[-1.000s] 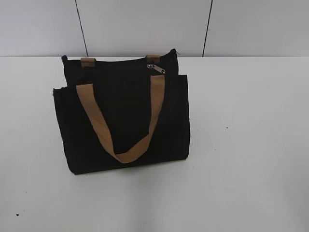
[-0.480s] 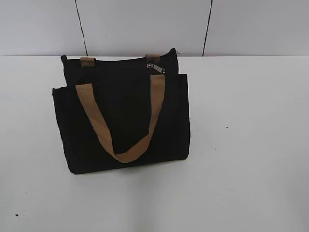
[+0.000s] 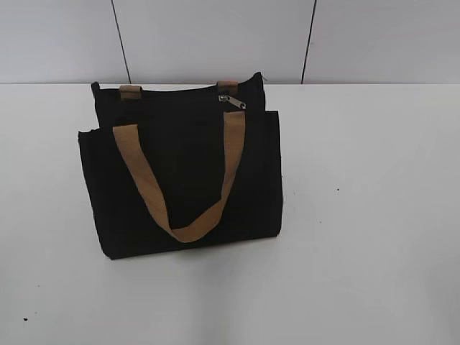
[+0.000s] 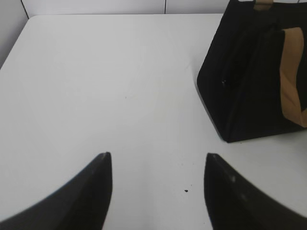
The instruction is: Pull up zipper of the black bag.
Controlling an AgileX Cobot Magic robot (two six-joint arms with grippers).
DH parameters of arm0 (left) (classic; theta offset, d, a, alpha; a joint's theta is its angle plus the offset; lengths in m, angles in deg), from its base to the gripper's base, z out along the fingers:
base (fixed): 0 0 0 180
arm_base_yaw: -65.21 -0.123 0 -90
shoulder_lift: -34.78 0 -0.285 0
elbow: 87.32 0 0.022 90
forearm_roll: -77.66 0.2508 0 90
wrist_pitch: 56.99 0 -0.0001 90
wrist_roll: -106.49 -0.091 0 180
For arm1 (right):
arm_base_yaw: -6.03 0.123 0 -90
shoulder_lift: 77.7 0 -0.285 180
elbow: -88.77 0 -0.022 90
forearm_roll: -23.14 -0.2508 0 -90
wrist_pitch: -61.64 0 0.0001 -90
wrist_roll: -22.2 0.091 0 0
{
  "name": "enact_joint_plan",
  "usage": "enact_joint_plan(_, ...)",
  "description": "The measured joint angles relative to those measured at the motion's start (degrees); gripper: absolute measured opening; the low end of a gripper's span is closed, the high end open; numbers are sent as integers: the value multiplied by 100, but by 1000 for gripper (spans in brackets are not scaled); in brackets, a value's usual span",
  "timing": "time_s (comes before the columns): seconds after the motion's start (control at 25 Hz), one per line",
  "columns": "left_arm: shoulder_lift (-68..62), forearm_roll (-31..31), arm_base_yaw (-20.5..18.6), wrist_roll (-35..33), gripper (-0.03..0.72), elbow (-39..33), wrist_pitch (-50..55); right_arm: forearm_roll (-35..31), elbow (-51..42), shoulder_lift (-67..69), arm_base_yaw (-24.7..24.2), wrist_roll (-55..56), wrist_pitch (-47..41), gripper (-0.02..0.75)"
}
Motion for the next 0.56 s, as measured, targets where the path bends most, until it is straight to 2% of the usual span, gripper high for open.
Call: enact_joint_plan(0.56, 0, 0, 0, 0, 469, 0, 0, 0, 0, 0, 0, 0, 0, 484)
